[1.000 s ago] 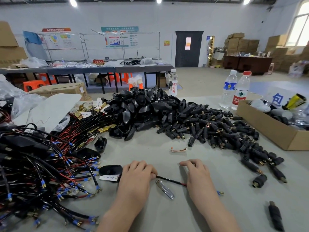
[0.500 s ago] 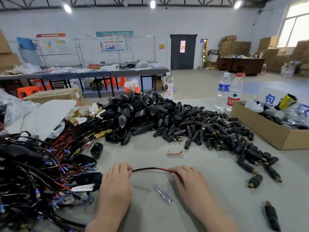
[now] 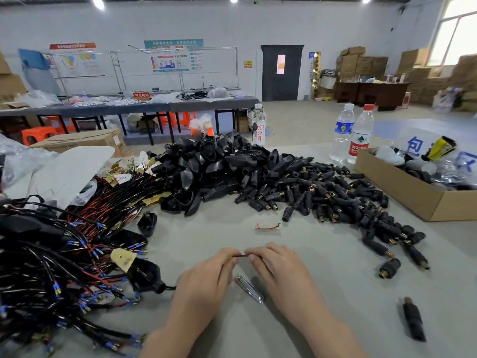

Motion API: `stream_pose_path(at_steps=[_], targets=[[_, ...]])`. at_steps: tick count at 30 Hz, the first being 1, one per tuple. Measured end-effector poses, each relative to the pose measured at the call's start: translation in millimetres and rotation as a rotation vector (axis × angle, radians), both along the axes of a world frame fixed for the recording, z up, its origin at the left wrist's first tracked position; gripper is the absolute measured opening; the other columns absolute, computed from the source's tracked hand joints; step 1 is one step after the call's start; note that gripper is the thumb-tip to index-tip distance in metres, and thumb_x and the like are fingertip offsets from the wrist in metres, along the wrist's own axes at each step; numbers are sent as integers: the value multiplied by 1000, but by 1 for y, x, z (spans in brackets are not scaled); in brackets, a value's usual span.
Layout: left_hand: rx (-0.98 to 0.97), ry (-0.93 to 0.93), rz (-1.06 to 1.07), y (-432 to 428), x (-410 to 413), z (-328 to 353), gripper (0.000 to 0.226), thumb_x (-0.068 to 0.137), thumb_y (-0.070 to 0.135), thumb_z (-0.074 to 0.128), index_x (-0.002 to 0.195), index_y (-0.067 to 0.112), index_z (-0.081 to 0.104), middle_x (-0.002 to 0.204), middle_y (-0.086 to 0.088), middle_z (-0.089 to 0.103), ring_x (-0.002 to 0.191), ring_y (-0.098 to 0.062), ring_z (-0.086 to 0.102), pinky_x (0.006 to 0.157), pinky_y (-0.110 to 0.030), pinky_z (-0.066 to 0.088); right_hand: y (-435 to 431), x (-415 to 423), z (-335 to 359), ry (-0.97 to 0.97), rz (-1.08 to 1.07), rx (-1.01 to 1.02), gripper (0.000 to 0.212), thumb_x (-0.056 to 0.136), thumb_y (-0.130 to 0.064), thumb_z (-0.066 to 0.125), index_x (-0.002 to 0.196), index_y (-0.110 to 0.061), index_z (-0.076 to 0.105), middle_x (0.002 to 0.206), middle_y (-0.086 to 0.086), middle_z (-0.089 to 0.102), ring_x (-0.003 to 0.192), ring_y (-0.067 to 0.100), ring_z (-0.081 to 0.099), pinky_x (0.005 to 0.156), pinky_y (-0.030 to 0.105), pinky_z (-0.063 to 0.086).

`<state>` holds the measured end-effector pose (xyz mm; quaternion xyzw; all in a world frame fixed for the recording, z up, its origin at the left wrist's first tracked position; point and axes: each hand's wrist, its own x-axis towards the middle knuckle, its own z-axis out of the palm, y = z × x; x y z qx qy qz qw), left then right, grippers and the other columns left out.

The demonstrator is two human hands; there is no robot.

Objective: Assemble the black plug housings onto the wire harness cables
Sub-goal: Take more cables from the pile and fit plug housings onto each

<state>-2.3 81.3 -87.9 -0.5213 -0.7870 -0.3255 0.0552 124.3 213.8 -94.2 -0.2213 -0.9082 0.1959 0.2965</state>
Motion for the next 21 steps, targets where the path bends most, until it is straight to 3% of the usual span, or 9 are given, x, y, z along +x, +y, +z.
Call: stream_pose_path(at_steps=[3,6,11,14,18,21], targets=[[5,-66,61,1,0,0,20,100,50,36,108,40,51,72,24,59,73,-8,61,70,-34,51,1,8,6,87,-127,-38,26,102,-30,49,125,-32,61,115,-15,61,106,12,52,97,31,40],[-21,-127,110,1,-1,1,13,101,45,42,106,38,52,72,21,62,72,-10,61,73,-38,51,5,25,18,83,-292,-100,28,101,-22,47,125,-29,61,117,-8,63,111,19,53,100,36,39],[-5,-139,-64,-4,10,2,7,100,43,43,100,40,48,69,16,62,60,-9,55,65,-38,51,9,77,30,-190,-672,-75,33,101,-34,39,131,-33,55,134,-6,55,128,20,44,111,38,30],[-61,-123,-121,-3,20,1,7,99,43,44,99,38,49,71,18,65,65,-7,60,71,-39,53,0,112,23,-338,-822,-90,38,100,-39,38,136,-35,48,142,-2,47,131,23,41,112,41,30],[-9,-125,-112,0,22,1,5,98,39,51,99,40,55,82,27,63,72,0,58,69,-31,48,-11,135,8,-373,-729,-104,37,101,-31,38,138,-36,43,146,-5,37,135,19,34,108,32,32],[1,-121,-117,0,21,0,6,98,37,52,99,38,58,92,29,60,78,1,56,70,-28,47,-9,133,6,-266,-561,-200,50,96,-3,39,139,-29,45,154,3,26,142,21,25,111,29,28]])
